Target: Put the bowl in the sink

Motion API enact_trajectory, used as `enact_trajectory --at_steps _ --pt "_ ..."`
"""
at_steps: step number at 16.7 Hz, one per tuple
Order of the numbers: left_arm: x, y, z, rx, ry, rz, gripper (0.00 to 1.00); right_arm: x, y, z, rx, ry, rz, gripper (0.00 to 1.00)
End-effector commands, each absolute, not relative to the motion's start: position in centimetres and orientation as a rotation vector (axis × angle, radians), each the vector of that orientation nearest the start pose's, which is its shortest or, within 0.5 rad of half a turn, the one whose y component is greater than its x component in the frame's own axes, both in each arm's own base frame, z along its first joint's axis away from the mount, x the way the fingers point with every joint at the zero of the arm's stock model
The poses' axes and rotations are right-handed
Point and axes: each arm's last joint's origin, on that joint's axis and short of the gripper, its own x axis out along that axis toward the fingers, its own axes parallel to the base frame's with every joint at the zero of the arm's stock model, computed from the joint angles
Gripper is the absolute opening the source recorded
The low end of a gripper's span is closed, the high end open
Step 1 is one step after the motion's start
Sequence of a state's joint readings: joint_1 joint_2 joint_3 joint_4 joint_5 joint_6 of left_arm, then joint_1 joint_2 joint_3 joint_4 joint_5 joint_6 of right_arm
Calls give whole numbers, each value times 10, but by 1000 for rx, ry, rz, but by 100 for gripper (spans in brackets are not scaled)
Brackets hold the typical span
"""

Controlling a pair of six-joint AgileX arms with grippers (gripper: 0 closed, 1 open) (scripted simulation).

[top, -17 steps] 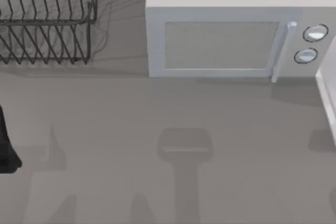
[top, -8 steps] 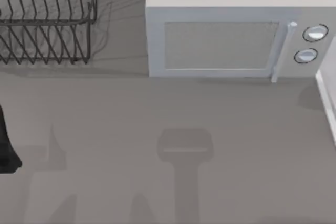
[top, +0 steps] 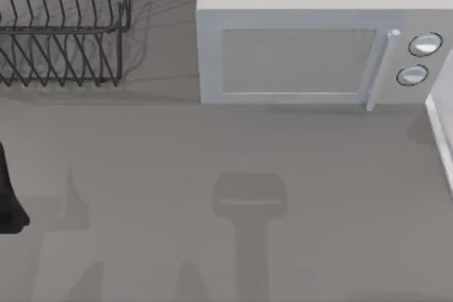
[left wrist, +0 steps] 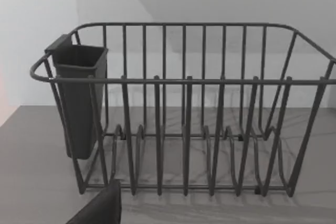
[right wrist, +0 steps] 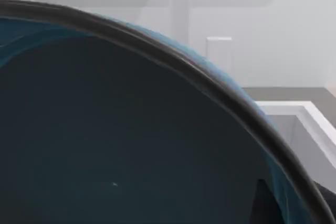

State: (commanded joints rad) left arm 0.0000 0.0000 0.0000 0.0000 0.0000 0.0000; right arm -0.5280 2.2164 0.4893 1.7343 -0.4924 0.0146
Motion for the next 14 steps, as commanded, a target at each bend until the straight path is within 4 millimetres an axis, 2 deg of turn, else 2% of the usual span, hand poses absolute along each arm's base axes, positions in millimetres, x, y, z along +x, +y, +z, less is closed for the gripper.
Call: enact_trajectory --at_steps 8,14 --pt "106 -1 160 0 0 0 100 267 -136 59 0 0 -10 98" --pt "106 -1 160 0 0 0 100 267 -136 59 0 0 -10 100"
